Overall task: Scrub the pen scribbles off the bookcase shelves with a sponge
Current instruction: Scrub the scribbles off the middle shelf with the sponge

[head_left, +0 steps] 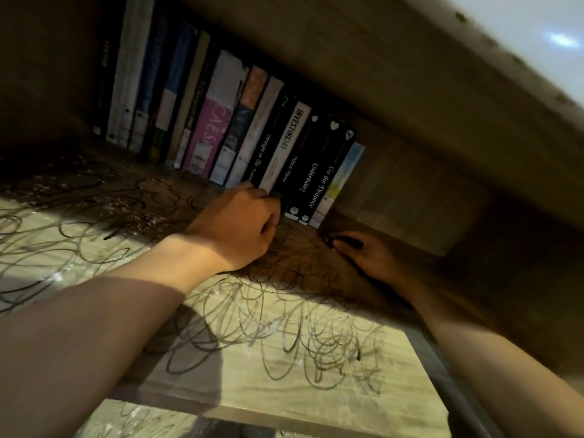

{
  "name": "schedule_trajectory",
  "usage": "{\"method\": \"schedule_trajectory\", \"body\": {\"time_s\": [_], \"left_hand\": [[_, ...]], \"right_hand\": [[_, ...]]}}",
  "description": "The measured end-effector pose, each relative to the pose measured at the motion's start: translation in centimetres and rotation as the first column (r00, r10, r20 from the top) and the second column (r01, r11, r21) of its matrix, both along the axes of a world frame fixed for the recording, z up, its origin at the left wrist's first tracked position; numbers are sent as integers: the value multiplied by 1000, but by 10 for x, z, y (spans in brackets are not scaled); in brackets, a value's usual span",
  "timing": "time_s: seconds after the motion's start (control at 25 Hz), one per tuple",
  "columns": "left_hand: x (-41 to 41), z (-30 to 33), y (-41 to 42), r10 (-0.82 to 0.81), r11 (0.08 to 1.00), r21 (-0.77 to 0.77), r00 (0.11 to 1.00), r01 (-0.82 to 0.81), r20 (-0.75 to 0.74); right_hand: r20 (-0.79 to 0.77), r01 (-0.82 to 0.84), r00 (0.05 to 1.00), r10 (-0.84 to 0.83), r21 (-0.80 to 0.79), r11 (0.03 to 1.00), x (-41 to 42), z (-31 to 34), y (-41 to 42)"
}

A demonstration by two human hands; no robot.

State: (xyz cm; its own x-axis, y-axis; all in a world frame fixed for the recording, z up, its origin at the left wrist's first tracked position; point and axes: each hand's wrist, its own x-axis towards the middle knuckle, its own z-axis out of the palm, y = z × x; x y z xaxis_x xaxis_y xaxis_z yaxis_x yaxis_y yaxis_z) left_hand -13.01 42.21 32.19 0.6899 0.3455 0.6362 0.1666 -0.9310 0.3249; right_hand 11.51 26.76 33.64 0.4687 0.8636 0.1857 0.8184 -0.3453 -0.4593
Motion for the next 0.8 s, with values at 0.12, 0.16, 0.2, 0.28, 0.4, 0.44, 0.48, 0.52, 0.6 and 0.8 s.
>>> {"method": "schedule_trajectory", "body": {"time_s": [0.12, 0.16, 0.2, 0.28, 0.4, 0.44, 0.48, 0.52, 0.6, 0.8], "left_hand": [[0, 1, 0, 4, 1000, 2, 1000, -4, 1], [0, 1, 0, 9, 1000, 3, 1000, -9, 0], [1, 2, 0, 15, 1000, 8, 1000, -15, -3], [0, 3, -1, 22, 1000, 11, 1000, -22, -11], [0, 3, -2, 25, 1000, 8, 1000, -25, -6], [0, 3, -2, 26, 1000, 14, 1000, -26, 3], [0, 3, -2, 25, 1000, 17, 1000, -25, 12], [0, 3, -2, 23, 1000, 16, 1000, -23, 15], [0, 1, -3, 25, 1000, 9, 1000, -25, 15], [1, 5, -3, 17, 1000, 11, 999, -18, 27]], "right_hand": [[86, 162, 983, -163, 23, 987, 25, -3, 34], [101, 185, 977, -186, 19, 983, 31, -5, 43], [101, 202, 974, -202, 15, 979, 34, -7, 48], [106, 157, 982, -158, 20, 987, 21, -7, 43], [82, -32, 996, 29, 42, 999, 4, -7, 14], [37, -67, 997, 66, 20, 998, 6, -7, 5], [4, -79, 997, 79, -14, 997, 10, -6, 1], [9, -25, 1000, 25, -20, 999, 14, -3, 3], [186, 142, 972, -146, 36, 989, 39, -7, 18], [254, 235, 939, -231, 17, 972, 32, -10, 33]]}}
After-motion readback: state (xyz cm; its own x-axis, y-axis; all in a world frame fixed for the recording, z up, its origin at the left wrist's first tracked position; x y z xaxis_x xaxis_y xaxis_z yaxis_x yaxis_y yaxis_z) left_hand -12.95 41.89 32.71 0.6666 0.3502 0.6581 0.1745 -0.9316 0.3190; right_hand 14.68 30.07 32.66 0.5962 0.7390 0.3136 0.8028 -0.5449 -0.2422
